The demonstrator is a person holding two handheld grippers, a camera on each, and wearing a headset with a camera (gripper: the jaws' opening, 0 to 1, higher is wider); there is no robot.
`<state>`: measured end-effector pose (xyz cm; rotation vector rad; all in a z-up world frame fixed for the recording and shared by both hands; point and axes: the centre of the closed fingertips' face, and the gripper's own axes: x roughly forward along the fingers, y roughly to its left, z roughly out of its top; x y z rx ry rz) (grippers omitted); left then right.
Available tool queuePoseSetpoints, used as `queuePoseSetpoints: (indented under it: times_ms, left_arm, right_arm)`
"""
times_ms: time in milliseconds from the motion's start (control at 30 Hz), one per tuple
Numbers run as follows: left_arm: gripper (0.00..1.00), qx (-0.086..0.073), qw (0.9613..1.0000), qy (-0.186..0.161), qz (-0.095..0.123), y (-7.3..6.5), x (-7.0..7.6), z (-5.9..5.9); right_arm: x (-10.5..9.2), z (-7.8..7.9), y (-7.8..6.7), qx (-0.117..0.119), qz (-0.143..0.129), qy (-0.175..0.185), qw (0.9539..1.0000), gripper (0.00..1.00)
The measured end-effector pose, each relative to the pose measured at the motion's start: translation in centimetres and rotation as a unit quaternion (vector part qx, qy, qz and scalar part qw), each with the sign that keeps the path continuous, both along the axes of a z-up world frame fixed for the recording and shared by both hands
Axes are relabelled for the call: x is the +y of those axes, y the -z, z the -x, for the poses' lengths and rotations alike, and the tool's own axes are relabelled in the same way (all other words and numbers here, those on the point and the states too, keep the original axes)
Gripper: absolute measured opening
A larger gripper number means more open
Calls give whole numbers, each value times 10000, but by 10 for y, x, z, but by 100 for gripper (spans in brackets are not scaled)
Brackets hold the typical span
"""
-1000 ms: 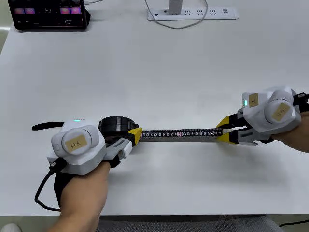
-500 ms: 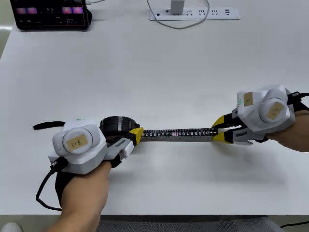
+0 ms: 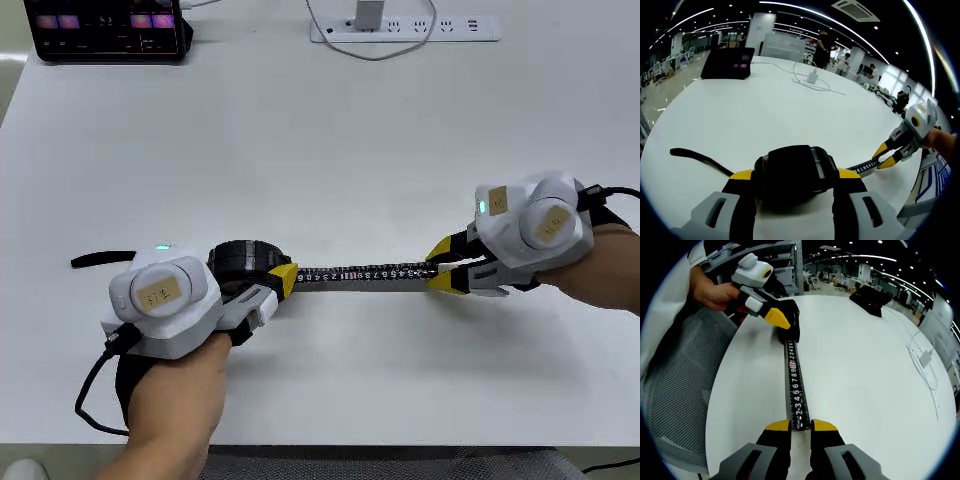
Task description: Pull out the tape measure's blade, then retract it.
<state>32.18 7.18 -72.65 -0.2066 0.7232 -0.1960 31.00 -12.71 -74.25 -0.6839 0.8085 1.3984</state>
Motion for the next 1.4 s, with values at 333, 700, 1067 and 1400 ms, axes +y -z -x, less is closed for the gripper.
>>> queuePoseSetpoints:
  times_ms: [333,700,1067,1400]
  left_arm:
    - [57,9,10000,5,15,1,0,0]
    - [57,24,10000,7,22,1,0,0]
    - [58,38,10000,7,42,0,-1,0]
    - [58,43,10000,14,48,0,-1,0]
  right_arm:
    - [12,0,1,30,-91,-55,9999,10]
    - [25,0,3,74,-161,-114,9998,10]
    - [36,0,5,121,-245,-142,9995,10]
    - [48,1,7,145,-301,-189,9993,10]
